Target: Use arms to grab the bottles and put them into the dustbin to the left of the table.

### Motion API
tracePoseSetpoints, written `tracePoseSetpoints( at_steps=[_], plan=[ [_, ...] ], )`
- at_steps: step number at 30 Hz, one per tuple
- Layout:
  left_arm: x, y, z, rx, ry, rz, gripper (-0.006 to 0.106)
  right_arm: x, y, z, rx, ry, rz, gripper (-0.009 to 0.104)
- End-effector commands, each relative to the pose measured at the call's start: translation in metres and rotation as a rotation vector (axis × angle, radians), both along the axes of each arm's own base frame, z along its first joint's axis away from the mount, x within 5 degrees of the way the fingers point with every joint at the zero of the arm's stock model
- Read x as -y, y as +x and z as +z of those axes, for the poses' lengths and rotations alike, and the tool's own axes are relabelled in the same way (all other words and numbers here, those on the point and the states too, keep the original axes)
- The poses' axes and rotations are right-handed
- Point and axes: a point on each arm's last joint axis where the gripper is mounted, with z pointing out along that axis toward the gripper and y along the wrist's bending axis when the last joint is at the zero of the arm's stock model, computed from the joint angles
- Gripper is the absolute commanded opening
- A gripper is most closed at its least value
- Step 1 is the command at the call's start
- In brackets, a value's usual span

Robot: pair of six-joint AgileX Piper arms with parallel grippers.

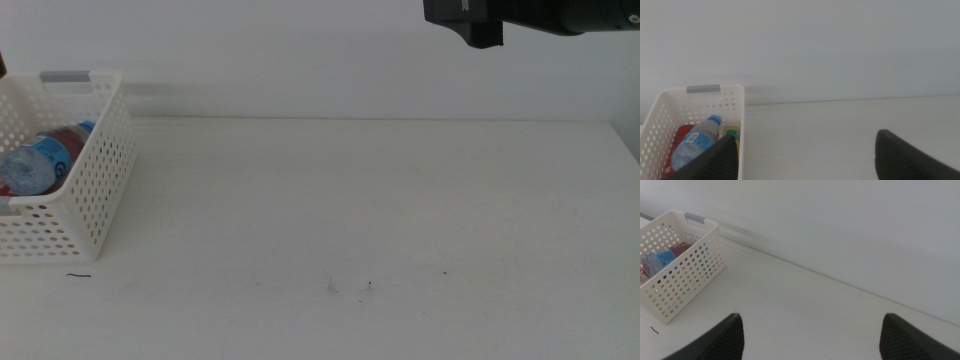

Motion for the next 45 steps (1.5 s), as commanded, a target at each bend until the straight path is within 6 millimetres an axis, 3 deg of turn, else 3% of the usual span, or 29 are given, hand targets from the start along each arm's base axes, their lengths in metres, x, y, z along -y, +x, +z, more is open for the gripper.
tracePoseSetpoints(
  at_steps=[1, 6, 12, 14, 17, 22, 25, 29, 35, 45],
  plan=[
    [0.001, 0.001, -0.003, 0.016, -0.002, -0.008, 0.094, 0.000, -0.001, -0.006, 0.003, -0.010, 0.008, 0.092],
    [0.001, -0.006, -0.029, 0.102, -0.039, -0.027, 0.094, 0.015, -0.015, -0.033, 0.034, 0.035, 0.002, 0.092],
    [0.000, -0.016, -0.098, 0.161, -0.102, -0.030, 0.094, 0.047, -0.046, -0.079, 0.081, 0.086, -0.032, 0.092],
    [-0.001, -0.023, -0.125, 0.134, -0.180, -0.015, 0.094, 0.061, -0.056, -0.092, 0.120, 0.117, -0.066, 0.092],
    [-0.006, -0.034, -0.158, 0.117, -0.164, 0.020, 0.094, 0.087, -0.076, -0.114, 0.144, 0.122, -0.148, 0.092],
    [-0.012, -0.048, -0.194, 0.148, -0.140, 0.067, 0.094, 0.124, -0.111, -0.140, 0.202, 0.129, -0.312, 0.092],
    [-0.014, -0.053, -0.208, 0.173, -0.142, 0.083, 0.094, 0.138, -0.133, -0.156, 0.253, 0.143, -0.402, 0.092],
    [-0.014, -0.052, -0.229, 0.128, -0.125, 0.089, 0.094, 0.144, -0.157, -0.194, 0.246, 0.270, -0.480, 0.092],
    [-0.014, -0.052, -0.231, 0.112, -0.122, 0.090, 0.094, 0.148, -0.174, -0.241, 0.318, 0.211, -0.506, 0.092],
    [-0.014, -0.052, -0.229, 0.130, -0.123, 0.089, 0.094, 0.152, -0.175, -0.244, 0.307, 0.103, -0.529, 0.092]
  ],
)
